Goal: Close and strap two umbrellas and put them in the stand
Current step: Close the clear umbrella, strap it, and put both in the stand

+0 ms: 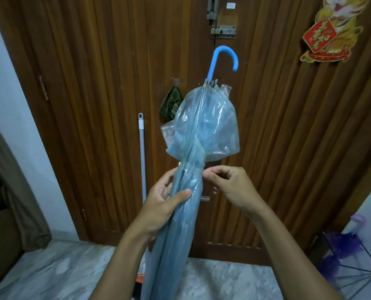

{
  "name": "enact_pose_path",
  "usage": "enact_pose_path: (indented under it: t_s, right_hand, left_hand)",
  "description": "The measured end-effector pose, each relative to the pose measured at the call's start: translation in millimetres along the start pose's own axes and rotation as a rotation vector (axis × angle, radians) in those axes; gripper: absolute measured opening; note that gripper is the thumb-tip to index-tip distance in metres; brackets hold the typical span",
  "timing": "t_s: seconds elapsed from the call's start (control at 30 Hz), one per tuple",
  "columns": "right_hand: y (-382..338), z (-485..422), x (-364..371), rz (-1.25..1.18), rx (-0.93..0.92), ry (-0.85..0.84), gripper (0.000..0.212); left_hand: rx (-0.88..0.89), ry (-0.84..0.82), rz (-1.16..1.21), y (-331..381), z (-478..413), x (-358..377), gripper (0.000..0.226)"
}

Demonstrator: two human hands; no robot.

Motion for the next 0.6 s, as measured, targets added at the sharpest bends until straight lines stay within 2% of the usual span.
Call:
enact_pose_path:
  t_s: [0.07, 0.17, 0.3, 0.4, 0.5, 0.6]
  right_hand:
    - [0, 1, 5, -0.013, -0.025, -0.016, 0.026]
    - [3, 6, 16, -0.131, -0.001, -0.041, 0.028]
    - [10, 10, 31, -0.318, 0.051, -0.053, 0.029]
    - [5, 9, 30, -0.306, 0.001, 0.052, 0.018]
    - [1, 9, 26, -0.162, -0.069, 0.166, 0.012]
    - [-6, 10, 28, 0.021, -0.128, 0.225, 0.012]
  left_hand:
    - [-0.029, -0.069, 0.087, 0, 0, 2, 0.057]
    - [-0.078, -0.120, 0.215, -2, -1, 0, 0.056]
    - [-0.104, -0.115, 0.195, -2, -1, -4, 0.052]
    - [-0.107, 0.025, 0.072, -1, -1, -11, 0.050]
    - [-0.078, 0.166, -0.073, 4, 0, -13, 0.042]
    - [-0.007, 0.253, -0.442, 14, 0, -15, 0.026]
Point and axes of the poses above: each hand's wrist, its own z-axis away from the middle knuckle, its own x-axis out of the palm, y = z × x, the point moved 5 cm from there along -z, towards the middle knuckle, and after that the axes turned 6 degrees about -y, right-handed, at the moved point
